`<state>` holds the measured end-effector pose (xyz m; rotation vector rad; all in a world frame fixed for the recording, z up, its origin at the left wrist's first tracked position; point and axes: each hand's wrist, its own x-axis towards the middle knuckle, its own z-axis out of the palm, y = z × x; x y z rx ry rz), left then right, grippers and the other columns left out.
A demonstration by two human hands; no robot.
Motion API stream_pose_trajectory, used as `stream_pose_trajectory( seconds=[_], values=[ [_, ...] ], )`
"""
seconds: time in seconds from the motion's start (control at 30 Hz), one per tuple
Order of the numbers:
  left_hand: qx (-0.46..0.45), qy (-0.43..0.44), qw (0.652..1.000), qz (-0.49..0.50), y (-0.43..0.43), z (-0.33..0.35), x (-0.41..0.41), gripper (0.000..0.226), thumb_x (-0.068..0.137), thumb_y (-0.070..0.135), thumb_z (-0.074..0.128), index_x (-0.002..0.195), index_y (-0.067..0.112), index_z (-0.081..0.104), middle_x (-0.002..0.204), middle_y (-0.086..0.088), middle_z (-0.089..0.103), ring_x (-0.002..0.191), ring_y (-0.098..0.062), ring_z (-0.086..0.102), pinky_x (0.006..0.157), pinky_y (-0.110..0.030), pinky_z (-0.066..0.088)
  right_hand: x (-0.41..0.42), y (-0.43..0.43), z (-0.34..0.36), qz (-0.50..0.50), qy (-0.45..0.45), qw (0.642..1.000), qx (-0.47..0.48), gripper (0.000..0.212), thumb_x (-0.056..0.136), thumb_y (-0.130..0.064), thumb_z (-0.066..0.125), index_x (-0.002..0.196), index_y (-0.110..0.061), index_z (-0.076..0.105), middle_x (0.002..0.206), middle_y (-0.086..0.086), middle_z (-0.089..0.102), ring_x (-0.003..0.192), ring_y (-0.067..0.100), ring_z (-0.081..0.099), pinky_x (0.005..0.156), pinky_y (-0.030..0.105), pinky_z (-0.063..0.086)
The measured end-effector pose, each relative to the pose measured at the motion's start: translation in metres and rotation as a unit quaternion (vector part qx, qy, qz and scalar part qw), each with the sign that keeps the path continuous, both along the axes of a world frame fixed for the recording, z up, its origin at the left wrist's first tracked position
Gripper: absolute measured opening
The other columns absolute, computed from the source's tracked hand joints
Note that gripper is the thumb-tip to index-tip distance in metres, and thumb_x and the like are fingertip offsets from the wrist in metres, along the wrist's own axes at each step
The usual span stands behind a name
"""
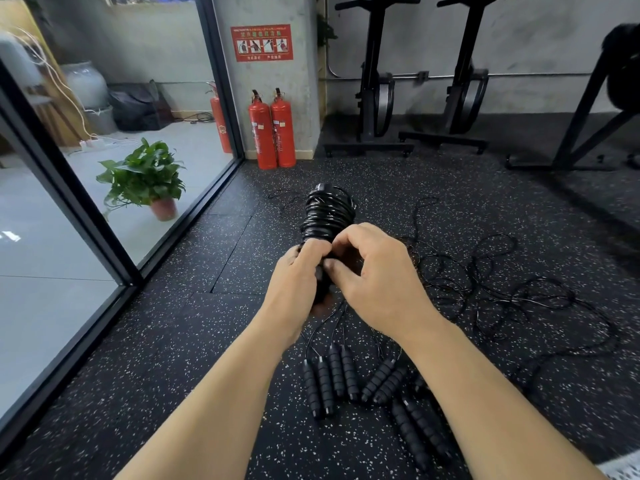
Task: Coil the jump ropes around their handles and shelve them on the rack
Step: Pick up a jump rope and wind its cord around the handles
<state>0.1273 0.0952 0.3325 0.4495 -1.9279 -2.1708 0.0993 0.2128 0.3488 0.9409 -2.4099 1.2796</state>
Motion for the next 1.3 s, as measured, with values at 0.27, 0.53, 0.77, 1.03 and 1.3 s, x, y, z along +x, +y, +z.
stream_pose_trajectory(
  seconds=[0.27, 0.53, 0.77, 1.03, 1.3],
  values=[
    [0.007, 0.011, 1.0, 0.009, 0.001, 0.001, 0.0, 0.05, 0.072, 0.04, 0.053, 0.097, -0.002, 0.059, 0.08, -0.013, 0.046, 0.05, -0.02, 0.04, 0.039, -0.023, 0.031, 0.0, 0.002, 0.002, -0.015, -0.002, 1.0, -0.013, 0.01, 0.083, -0.021, 0.071, 0.088, -0.015, 0.064, 0.088, -0.007, 0.059, 0.077, 0.009, 0.057, 0.071, 0.028, 0.048],
    [-0.022, 0.021, 0.999, 0.015, 0.002, 0.005, 0.0, 0.034, 0.069, 0.036, 0.054, 0.09, 0.009, 0.056, 0.069, -0.007, 0.045, 0.052, -0.017, 0.041, 0.039, -0.024, 0.034, 0.0, -0.002, -0.001, -0.023, 0.017, 1.0, -0.004, 0.006, 0.084, -0.017, 0.067, 0.086, -0.013, 0.062, 0.085, -0.005, 0.057, 0.074, 0.011, 0.055, 0.068, 0.036, 0.048],
    [-0.009, 0.016, 0.999, 0.04, 0.007, 0.009, -0.002, 0.021, 0.067, 0.035, 0.057, 0.079, 0.018, 0.053, 0.068, -0.001, 0.045, 0.068, -0.017, 0.043, 0.061, -0.036, 0.036, 0.009, -0.011, -0.006, -0.071, 0.077, 0.994, -0.011, 0.011, 0.088, -0.019, 0.053, 0.086, -0.009, 0.055, 0.088, 0.0, 0.051, 0.069, 0.022, 0.052, 0.062, 0.044, 0.046],
    [0.005, 0.006, 1.0, 0.03, 0.004, 0.013, 0.0, 0.025, 0.066, 0.034, 0.056, 0.081, 0.015, 0.052, 0.074, -0.006, 0.044, 0.068, -0.017, 0.043, 0.054, -0.026, 0.034, 0.016, -0.022, -0.014, -0.11, 0.103, 0.988, -0.026, 0.03, 0.091, -0.034, 0.038, 0.089, -0.009, 0.054, 0.089, 0.003, 0.05, 0.068, 0.023, 0.052, 0.053, 0.037, 0.042],
    [0.053, -0.048, 0.997, -0.026, -0.017, 0.016, 0.011, 0.028, 0.091, 0.028, 0.042, 0.073, 0.01, 0.054, 0.055, -0.006, 0.053, 0.038, -0.015, 0.04, 0.037, -0.015, 0.023, 0.002, -0.009, 0.002, 0.028, -0.029, 0.997, -0.061, 0.01, 0.09, -0.013, 0.063, 0.09, -0.017, 0.072, 0.088, -0.002, 0.06, 0.081, 0.006, 0.058, 0.074, 0.021, 0.047]
  ],
)
